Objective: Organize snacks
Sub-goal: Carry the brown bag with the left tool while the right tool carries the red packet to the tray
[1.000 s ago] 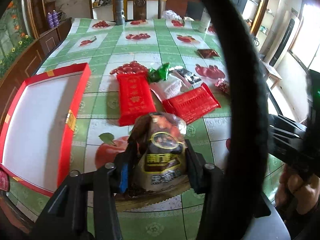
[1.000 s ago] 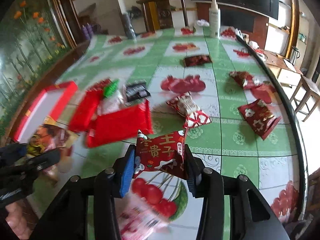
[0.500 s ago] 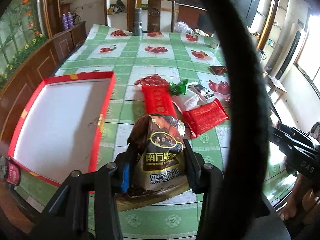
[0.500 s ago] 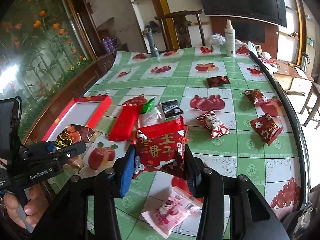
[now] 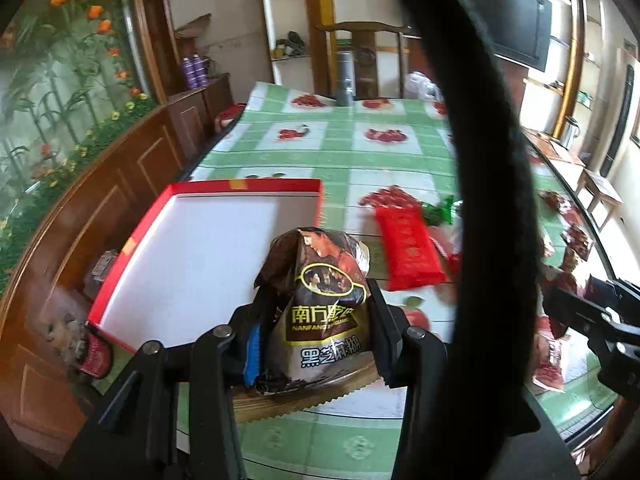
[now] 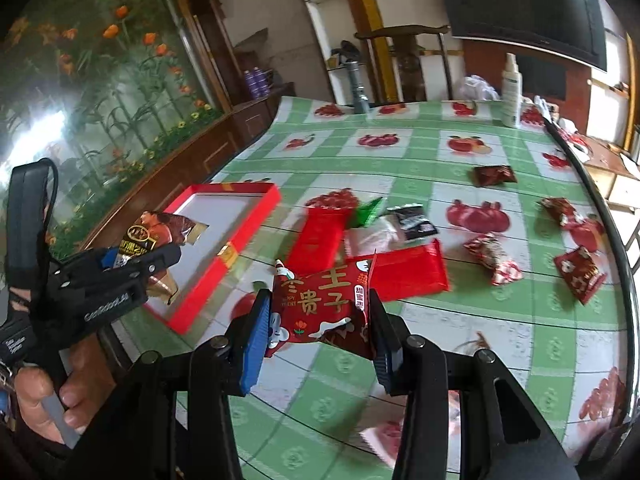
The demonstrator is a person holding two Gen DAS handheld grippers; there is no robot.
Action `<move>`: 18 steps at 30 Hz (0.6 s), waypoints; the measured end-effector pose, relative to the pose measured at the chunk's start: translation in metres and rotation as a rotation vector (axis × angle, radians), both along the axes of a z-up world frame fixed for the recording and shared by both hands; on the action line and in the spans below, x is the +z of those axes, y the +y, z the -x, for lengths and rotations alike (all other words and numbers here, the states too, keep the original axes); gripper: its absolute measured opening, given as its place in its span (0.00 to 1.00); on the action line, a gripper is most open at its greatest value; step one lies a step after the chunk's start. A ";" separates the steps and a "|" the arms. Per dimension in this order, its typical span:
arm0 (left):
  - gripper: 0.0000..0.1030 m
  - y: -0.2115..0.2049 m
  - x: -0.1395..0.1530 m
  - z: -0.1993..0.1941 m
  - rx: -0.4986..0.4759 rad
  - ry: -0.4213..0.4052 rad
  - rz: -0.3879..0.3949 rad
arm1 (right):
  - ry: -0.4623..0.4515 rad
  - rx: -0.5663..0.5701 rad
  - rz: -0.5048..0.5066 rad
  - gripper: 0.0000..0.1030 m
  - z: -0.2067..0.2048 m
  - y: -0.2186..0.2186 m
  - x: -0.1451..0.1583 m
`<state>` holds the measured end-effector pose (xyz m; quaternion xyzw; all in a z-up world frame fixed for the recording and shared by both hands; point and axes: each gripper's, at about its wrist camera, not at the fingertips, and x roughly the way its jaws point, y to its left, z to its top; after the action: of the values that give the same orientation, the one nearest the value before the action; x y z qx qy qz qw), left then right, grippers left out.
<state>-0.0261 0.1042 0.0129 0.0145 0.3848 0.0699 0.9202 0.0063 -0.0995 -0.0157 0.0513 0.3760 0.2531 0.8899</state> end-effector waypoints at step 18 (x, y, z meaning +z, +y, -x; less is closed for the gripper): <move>0.44 0.068 -0.004 0.009 0.163 -0.008 -0.054 | -0.032 0.180 0.009 0.43 -0.003 0.084 0.012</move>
<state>-0.0353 0.1719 0.0091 0.0079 0.3789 0.1548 0.9124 0.0094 -0.0150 -0.0039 0.0095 0.3660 0.3311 0.8697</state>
